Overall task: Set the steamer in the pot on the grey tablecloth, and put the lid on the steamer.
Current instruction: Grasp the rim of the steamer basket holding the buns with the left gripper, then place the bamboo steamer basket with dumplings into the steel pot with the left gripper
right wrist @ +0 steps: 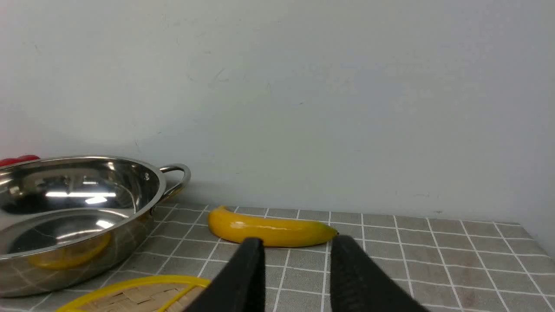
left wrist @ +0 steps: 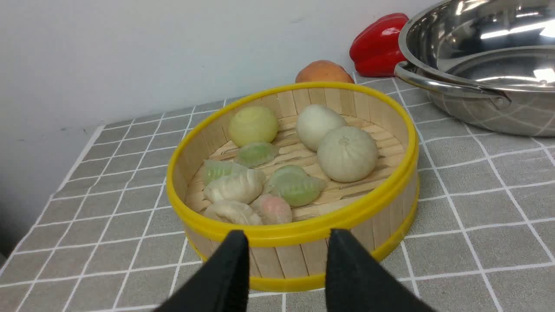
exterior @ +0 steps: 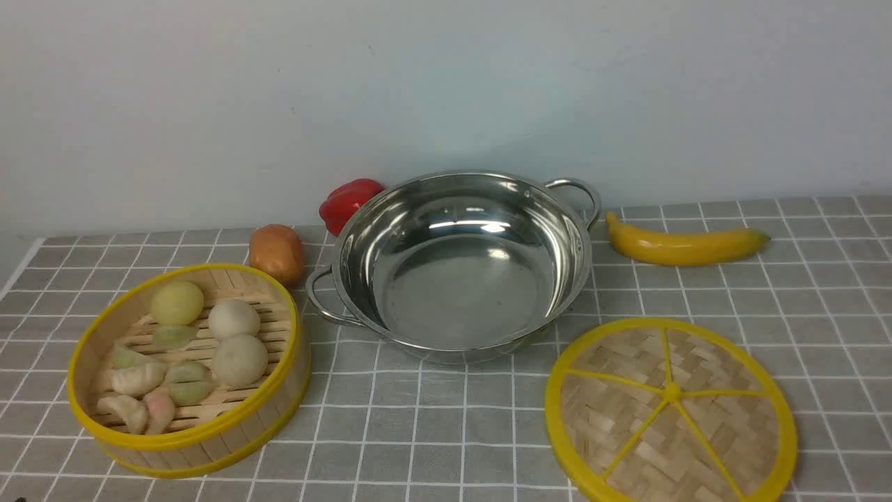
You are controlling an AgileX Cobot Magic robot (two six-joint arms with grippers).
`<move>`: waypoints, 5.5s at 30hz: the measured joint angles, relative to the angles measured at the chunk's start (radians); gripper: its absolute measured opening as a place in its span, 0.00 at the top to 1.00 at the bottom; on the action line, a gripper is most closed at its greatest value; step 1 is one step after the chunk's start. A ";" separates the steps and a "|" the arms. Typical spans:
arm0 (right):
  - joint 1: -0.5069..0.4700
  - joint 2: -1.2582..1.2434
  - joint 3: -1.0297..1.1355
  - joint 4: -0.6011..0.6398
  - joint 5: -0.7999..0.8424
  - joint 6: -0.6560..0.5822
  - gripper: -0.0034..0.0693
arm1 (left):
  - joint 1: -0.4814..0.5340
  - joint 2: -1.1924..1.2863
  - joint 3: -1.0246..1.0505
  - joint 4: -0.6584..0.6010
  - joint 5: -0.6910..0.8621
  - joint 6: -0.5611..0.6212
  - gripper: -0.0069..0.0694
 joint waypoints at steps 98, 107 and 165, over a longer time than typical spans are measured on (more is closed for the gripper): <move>0.101 0.905 -0.697 0.446 0.685 -0.178 0.62 | 0.397 1.498 -1.079 -0.270 0.461 -0.003 0.59; 0.101 0.905 -0.697 0.453 0.710 -0.194 0.62 | 0.397 1.796 -1.234 -0.265 0.453 0.014 0.59; 0.101 0.905 -0.697 0.578 0.855 -0.213 0.62 | -0.234 2.372 -2.252 -0.125 0.820 -0.038 0.87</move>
